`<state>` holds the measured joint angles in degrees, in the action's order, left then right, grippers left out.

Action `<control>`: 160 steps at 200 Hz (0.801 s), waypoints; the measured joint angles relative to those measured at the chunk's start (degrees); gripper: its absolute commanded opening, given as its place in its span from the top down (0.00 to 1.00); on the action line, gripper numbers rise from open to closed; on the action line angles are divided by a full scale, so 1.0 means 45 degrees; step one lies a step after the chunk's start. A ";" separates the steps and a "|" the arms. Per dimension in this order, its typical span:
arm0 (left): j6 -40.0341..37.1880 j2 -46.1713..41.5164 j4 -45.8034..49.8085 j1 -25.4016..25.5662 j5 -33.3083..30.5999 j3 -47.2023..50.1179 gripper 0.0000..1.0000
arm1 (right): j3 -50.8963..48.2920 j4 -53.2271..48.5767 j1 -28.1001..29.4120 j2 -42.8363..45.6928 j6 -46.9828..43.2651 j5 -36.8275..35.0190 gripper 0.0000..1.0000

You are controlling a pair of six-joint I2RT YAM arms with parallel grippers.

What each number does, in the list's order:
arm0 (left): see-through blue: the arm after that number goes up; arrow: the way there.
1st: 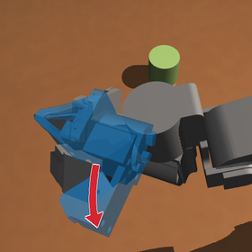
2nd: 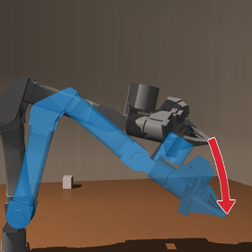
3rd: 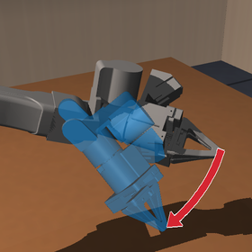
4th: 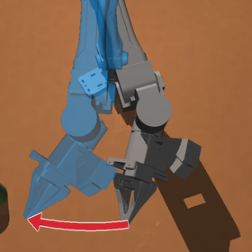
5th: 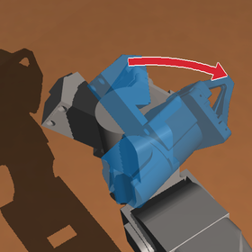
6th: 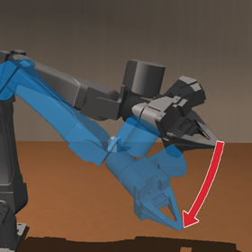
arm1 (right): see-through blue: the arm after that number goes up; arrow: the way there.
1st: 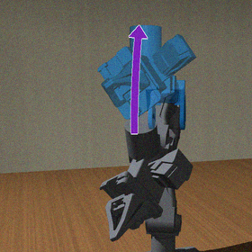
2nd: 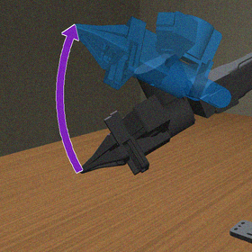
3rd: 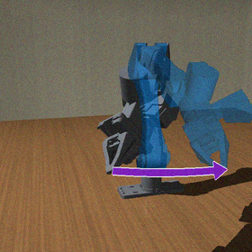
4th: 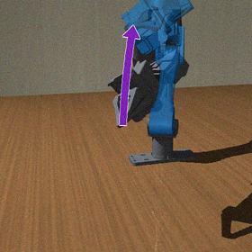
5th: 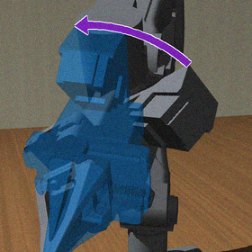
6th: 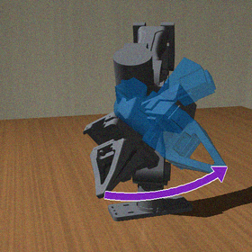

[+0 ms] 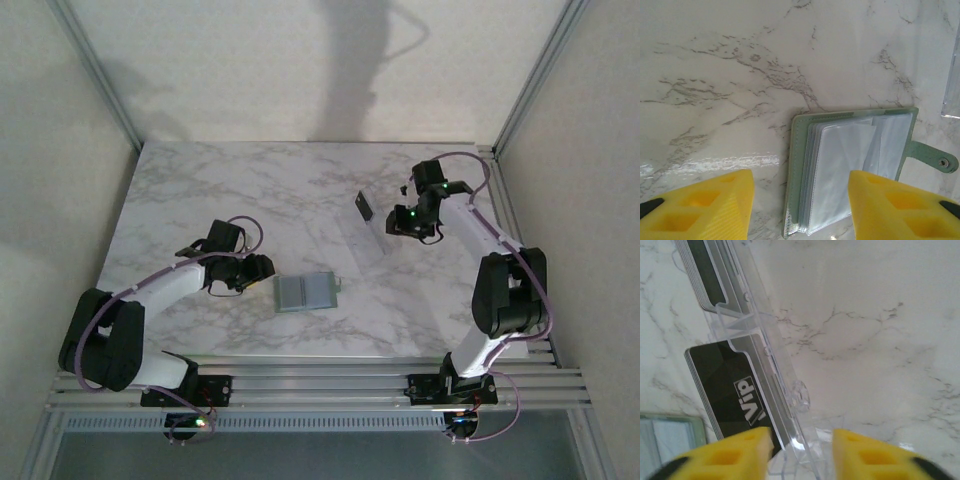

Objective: Put the credit cards into the card holder

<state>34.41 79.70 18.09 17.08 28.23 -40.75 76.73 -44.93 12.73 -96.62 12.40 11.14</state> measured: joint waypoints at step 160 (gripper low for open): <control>-0.0039 -0.0408 0.0000 -0.0010 -0.0058 0.0010 0.38 | 0.5139 0.0423 0.2885 -0.4643 -0.4012 -0.6615 0.27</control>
<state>34.24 77.87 18.09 17.04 27.97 -40.71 99.85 -43.03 25.71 -117.51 -5.65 -18.63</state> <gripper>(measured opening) 0.617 0.742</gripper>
